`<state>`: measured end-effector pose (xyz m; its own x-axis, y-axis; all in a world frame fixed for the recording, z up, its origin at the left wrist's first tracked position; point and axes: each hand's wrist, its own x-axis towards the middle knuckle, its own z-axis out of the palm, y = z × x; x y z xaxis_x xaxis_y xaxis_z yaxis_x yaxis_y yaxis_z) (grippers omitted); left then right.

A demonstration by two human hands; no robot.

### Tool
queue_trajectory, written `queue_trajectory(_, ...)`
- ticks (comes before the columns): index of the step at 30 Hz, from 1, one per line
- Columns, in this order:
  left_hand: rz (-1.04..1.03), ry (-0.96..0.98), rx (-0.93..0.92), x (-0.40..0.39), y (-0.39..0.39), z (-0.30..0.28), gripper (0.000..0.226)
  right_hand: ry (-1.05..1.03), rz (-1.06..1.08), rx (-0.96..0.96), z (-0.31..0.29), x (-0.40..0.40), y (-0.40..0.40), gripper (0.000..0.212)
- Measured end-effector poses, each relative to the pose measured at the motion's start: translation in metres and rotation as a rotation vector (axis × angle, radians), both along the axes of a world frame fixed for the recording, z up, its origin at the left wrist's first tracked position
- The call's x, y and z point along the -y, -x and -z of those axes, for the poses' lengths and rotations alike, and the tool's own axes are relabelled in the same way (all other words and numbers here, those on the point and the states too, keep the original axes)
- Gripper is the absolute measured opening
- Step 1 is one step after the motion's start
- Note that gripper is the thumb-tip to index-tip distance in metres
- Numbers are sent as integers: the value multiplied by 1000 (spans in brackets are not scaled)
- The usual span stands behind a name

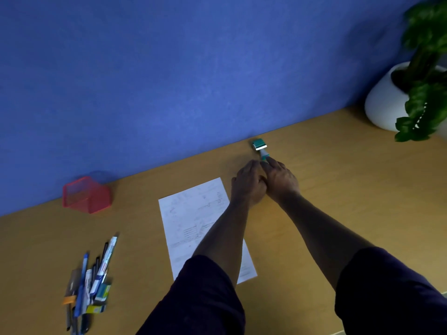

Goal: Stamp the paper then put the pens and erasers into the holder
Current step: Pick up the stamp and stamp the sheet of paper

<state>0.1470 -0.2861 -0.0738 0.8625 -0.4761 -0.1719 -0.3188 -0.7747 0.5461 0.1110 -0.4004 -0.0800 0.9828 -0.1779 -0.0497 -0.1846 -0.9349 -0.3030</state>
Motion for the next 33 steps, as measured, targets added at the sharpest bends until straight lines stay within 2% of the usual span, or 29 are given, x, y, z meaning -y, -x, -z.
queue_trajectory(7,-138,146,-100,28,-22,10,64,-33,-34,17,15,20,-24,58)
queue_trajectory(12,-169,155,-124,30,-27,16,57,4,-61,7,22,23,-40,54)
queue_trajectory(16,-150,182,-108,25,-28,18,44,37,-52,37,23,23,-46,42)
queue_trajectory(18,-136,190,-100,23,-28,17,46,12,-35,66,20,23,-46,36)
queue_trajectory(21,-114,190,4,19,-22,13,53,4,-7,127,13,22,-39,29)
queue_trajectory(24,-142,141,141,14,-13,10,49,-28,-18,194,4,16,-28,26)
queue_trajectory(28,-207,112,229,1,3,6,45,-70,-61,287,-6,4,-6,26)
queue_trajectory(33,-266,188,353,-29,28,-8,25,-100,-174,364,-22,-19,17,22)
